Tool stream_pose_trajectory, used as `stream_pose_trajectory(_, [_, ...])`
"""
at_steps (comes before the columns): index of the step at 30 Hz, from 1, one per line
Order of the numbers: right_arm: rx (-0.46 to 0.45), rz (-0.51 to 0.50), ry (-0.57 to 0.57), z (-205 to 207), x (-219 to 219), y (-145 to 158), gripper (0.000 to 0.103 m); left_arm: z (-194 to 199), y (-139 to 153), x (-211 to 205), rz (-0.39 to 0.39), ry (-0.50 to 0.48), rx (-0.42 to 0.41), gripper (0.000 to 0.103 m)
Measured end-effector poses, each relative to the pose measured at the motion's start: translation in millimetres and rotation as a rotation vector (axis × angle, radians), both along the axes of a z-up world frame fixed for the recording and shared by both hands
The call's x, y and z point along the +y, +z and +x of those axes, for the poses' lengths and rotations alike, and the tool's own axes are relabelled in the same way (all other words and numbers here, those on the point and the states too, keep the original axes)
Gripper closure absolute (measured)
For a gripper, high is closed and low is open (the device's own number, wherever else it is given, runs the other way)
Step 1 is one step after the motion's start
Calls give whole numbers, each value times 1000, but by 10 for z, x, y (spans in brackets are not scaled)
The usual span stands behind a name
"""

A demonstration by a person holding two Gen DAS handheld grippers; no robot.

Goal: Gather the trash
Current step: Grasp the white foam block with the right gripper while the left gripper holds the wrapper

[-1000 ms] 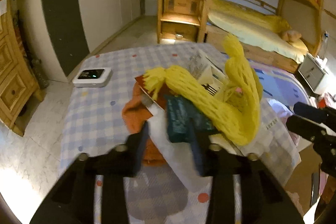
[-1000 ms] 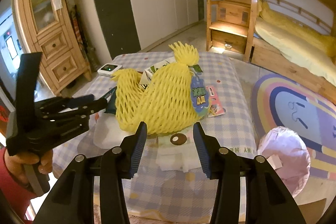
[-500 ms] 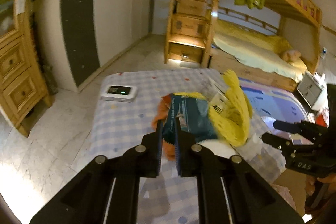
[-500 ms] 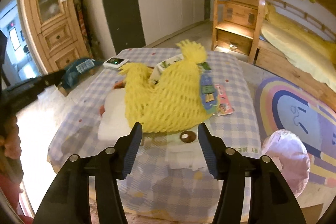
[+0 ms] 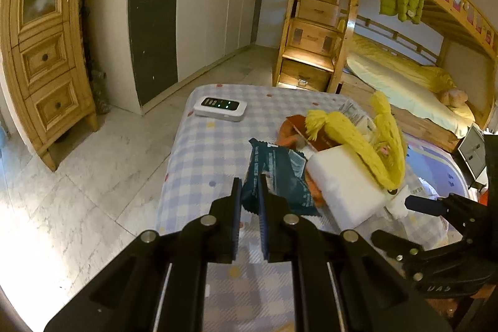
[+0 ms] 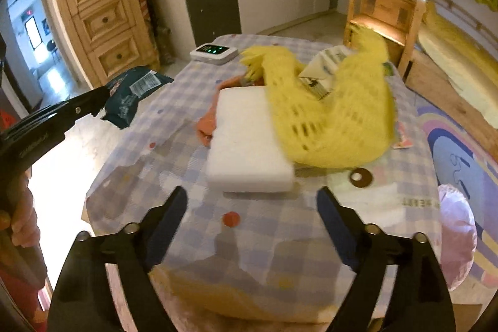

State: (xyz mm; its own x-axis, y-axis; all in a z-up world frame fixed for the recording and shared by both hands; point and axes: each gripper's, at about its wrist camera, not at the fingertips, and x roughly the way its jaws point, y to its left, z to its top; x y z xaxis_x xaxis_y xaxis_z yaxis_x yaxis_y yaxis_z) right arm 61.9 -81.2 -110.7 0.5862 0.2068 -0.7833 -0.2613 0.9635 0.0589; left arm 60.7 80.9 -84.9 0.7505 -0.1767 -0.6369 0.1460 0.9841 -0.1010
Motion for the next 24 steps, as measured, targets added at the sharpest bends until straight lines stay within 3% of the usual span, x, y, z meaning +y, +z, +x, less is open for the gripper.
stream_pose_trajectory(9, [30, -63, -58, 265, 162, -151, 15, 7, -75, 76, -19, 20, 8, 95])
stream_pose_trajectory(12, [38, -76, -68, 286, 185, -177, 36, 7, -73, 95, -19, 27, 11, 95])
stream_pose_trajectory(14, [29, -82, -64, 269, 197, -172, 37, 7, -65, 122, -18, 32, 9, 95])
stream_pose_trajectory(19, [-22, -45, 10, 78, 216, 2, 41, -35, 22, 194, -7, 59, -12, 95])
stream_pose_trajectory(24, [-102, 52, 101, -293, 136, 378, 41, -86, 162, 188, 10, 62, -43, 95])
